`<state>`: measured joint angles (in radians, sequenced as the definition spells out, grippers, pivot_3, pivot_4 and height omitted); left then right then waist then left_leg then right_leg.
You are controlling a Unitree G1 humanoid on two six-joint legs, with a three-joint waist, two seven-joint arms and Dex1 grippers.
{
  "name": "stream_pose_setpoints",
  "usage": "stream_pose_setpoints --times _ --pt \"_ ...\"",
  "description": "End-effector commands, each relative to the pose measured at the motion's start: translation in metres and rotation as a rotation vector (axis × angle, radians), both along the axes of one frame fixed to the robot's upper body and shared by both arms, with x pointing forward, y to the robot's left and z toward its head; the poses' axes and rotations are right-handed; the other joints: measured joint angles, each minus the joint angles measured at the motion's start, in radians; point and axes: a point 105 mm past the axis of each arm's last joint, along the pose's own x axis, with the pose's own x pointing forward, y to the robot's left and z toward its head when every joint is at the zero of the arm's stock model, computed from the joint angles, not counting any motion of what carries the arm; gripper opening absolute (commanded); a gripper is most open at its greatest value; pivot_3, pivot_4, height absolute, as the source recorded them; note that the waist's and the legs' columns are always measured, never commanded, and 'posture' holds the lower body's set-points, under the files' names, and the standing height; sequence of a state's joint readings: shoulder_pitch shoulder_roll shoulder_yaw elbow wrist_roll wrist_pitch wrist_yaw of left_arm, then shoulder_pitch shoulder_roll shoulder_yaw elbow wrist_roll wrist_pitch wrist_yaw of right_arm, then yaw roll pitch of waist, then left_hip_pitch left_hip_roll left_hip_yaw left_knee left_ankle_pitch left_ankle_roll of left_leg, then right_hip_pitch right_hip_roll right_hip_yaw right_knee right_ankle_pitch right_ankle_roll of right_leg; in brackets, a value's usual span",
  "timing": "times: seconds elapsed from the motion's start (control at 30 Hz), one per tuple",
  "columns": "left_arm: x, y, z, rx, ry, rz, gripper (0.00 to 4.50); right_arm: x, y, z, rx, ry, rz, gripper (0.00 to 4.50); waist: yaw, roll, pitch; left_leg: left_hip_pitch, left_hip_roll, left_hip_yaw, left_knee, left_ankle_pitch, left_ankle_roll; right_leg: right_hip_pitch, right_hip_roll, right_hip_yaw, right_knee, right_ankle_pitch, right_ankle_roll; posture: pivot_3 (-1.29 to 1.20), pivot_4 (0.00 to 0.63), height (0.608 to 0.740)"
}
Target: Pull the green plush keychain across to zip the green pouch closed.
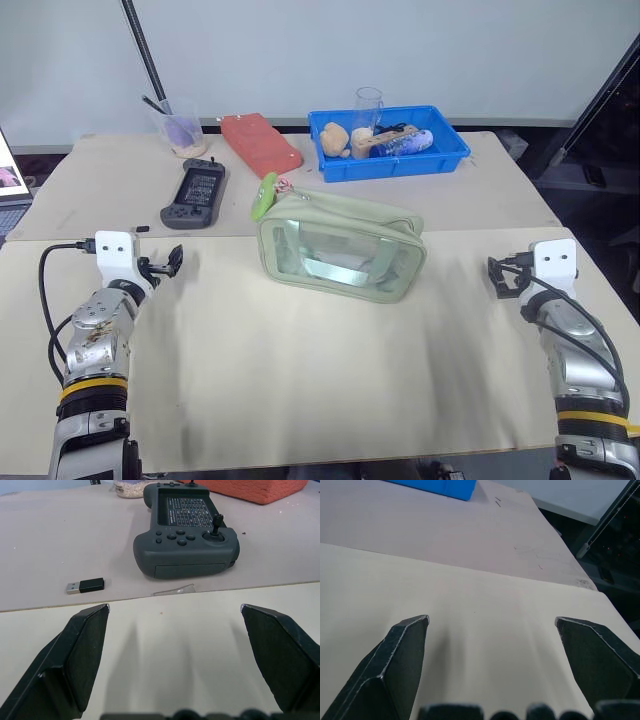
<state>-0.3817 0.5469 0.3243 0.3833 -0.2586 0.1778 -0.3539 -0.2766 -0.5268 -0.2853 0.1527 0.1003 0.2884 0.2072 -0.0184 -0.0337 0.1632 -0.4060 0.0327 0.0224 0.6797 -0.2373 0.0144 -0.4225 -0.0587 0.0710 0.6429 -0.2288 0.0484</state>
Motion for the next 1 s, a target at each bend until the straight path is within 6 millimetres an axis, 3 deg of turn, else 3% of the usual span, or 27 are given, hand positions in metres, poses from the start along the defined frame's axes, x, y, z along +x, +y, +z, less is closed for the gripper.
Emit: stream_pose_setpoints --times 0.03,0.23,0.4,0.5,0.6,0.77,0.9,1.0 --pt "0.001 0.002 0.018 0.039 -0.059 -0.010 4.49 0.001 -0.006 0.019 -0.018 -0.066 -0.012 4.50 0.000 0.000 0.000 0.000 0.000 0.000 0.000 0.000 0.000 0.000 0.000 0.000 0.000 0.000 0.000 0.00 0.150 0.740" --pt "-0.007 -0.007 0.040 0.023 -0.094 -0.172 4.49 0.005 -0.003 0.035 -0.050 -0.075 0.047 4.50 -0.001 0.000 0.000 0.000 0.000 0.000 0.000 0.000 0.000 0.000 0.000 0.000 0.000 0.000 0.000 0.00 0.150 0.740" --pt "-0.018 -0.011 0.094 0.054 -0.131 -0.351 4.49 0.011 0.020 0.077 -0.125 -0.081 0.263 4.50 -0.008 0.000 0.000 0.000 0.000 0.000 -0.001 0.000 0.000 -0.001 0.000 0.000 0.000 0.000 0.000 0.00 0.150 0.740" --pt "-0.030 -0.040 0.135 0.087 -0.140 -0.574 4.49 0.004 0.051 0.109 -0.147 -0.048 0.519 4.50 -0.013 0.000 0.000 -0.001 0.001 0.000 -0.001 0.000 0.000 -0.001 0.001 0.000 -0.001 0.000 0.000 0.00 0.150 0.740" --pt "-0.041 -0.072 0.158 0.142 -0.111 -0.774 4.49 -0.014 0.082 0.139 -0.120 -0.007 0.769 4.50 -0.011 0.000 0.001 -0.001 0.001 0.000 -0.001 0.000 0.000 0.000 0.001 -0.001 -0.002 0.000 0.000 0.00 0.150 0.740" --pt "-0.053 -0.126 0.167 0.314 -0.038 -1.065 4.49 -0.043 0.133 0.180 -0.027 0.007 1.059 4.50 -0.010 0.001 0.001 -0.001 0.001 0.000 -0.002 0.000 0.000 0.000 0.001 -0.001 -0.003 -0.001 0.000 0.00 0.150 0.740" --pt "-0.054 -0.170 0.169 0.450 -0.046 -1.247 4.49 -0.074 0.176 0.176 -0.104 0.080 1.266 4.50 0.001 0.001 0.001 -0.002 0.001 -0.001 -0.002 0.000 0.000 -0.001 0.003 -0.001 -0.003 -0.001 0.000 0.00 0.150 0.740" --pt "-0.049 -0.186 0.159 0.542 -0.032 -1.317 4.49 -0.076 0.190 0.178 -0.134 0.061 1.283 4.50 0.003 0.001 0.001 -0.003 0.001 -0.001 -0.001 0.000 0.000 -0.001 0.002 -0.001 -0.003 -0.001 0.000 0.00 0.150 0.740"
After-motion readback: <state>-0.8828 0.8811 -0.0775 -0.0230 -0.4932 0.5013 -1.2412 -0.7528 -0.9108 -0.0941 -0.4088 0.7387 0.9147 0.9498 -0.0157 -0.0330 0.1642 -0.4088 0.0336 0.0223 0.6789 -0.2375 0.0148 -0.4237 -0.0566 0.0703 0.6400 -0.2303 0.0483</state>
